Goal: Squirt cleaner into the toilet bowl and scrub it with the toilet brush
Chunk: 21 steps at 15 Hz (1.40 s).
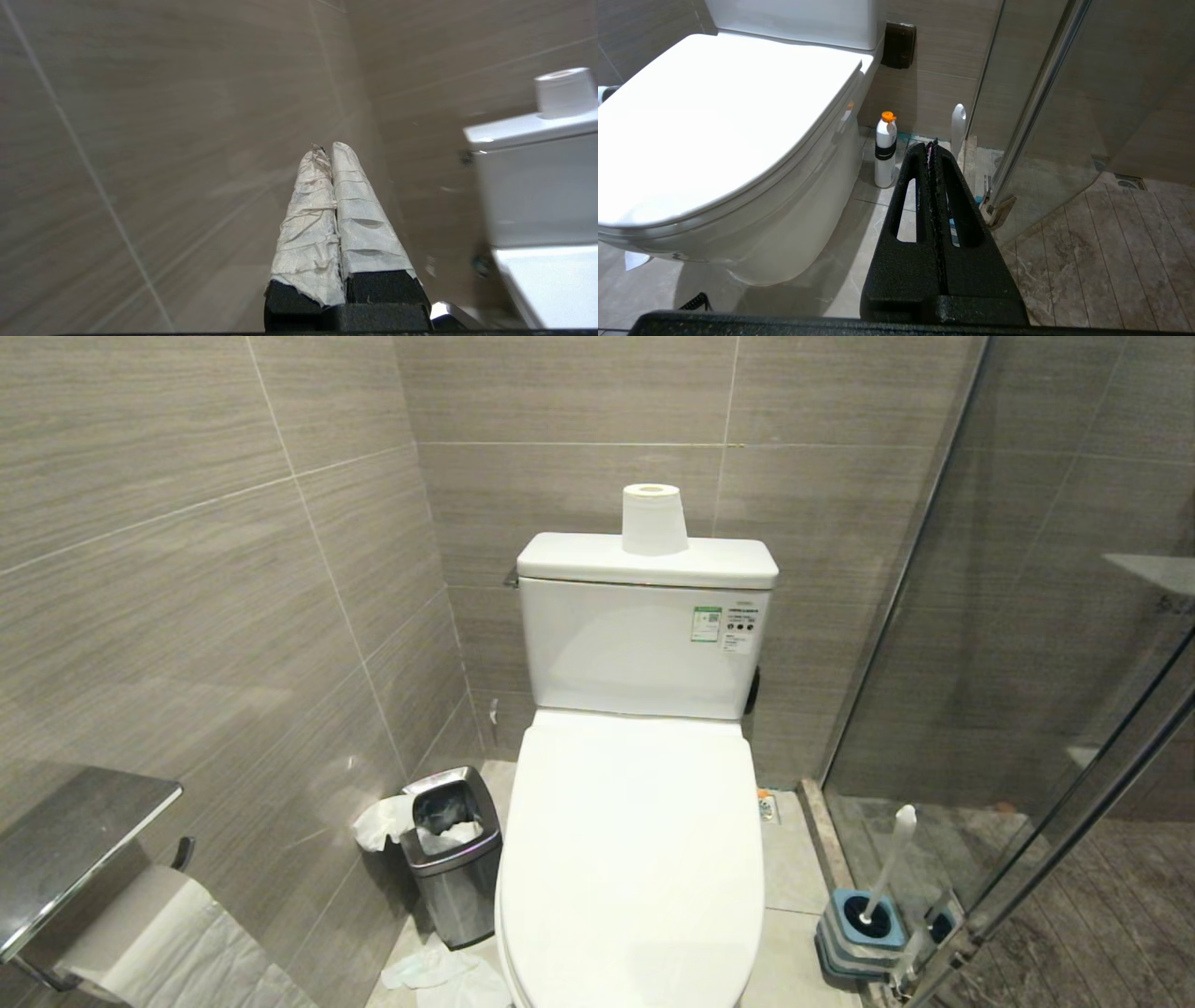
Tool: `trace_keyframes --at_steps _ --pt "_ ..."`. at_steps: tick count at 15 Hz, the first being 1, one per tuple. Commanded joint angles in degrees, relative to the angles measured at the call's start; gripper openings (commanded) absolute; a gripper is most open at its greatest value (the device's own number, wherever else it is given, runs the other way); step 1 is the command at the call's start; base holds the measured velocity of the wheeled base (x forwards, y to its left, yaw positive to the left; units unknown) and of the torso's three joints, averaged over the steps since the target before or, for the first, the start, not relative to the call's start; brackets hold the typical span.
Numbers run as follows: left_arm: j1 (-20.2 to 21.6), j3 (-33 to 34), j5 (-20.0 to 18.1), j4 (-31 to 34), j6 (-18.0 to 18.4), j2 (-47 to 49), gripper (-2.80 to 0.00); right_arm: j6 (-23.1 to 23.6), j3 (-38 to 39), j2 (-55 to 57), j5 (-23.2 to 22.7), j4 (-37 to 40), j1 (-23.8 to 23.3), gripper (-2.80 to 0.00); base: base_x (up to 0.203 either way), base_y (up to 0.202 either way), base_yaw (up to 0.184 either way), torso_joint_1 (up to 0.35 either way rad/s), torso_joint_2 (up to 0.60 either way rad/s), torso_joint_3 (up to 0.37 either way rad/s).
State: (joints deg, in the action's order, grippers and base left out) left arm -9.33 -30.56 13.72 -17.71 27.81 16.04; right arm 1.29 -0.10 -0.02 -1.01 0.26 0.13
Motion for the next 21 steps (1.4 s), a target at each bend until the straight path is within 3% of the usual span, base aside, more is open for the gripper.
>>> trace_keyframes --at_steps 1,3,5,11,16,21 --pt "5.5 3.4 -0.8 -3.6 1.0 0.1 -2.80 0.0 0.0 0.0 0.0 0.0 0.0 -2.80 0.000 0.000 0.000 0.000 0.00 0.000" --pt "9.9 8.0 -4.1 -4.0 -0.5 -2.0 -2.80 0.0 0.0 0.0 0.0 0.0 0.0 -2.80 0.000 0.000 0.000 0.000 0.00 0.000" --pt "10.0 11.8 -7.5 -4.0 -0.6 -5.2 -2.80 0.0 0.0 0.0 0.0 0.0 0.0 -2.80 0.000 0.000 0.000 0.000 0.00 0.000" --pt "9.0 19.4 -8.1 -4.9 -0.3 -15.8 -2.80 0.0 0.0 0.0 0.0 0.0 0.0 -2.80 0.000 0.000 0.000 0.000 0.00 0.000" --pt "9.0 30.4 -8.0 -19.7 2.2 -16.0 -2.80 0.0 0.0 0.0 0.0 0.0 0.0 -2.80 0.000 0.000 0.000 0.000 0.00 0.000" --pt "8.9 30.6 -8.3 -10.8 1.9 -16.0 -2.80 0.0 0.0 0.0 0.0 0.0 0.0 -2.80 0.000 0.000 0.000 0.000 0.00 0.000"
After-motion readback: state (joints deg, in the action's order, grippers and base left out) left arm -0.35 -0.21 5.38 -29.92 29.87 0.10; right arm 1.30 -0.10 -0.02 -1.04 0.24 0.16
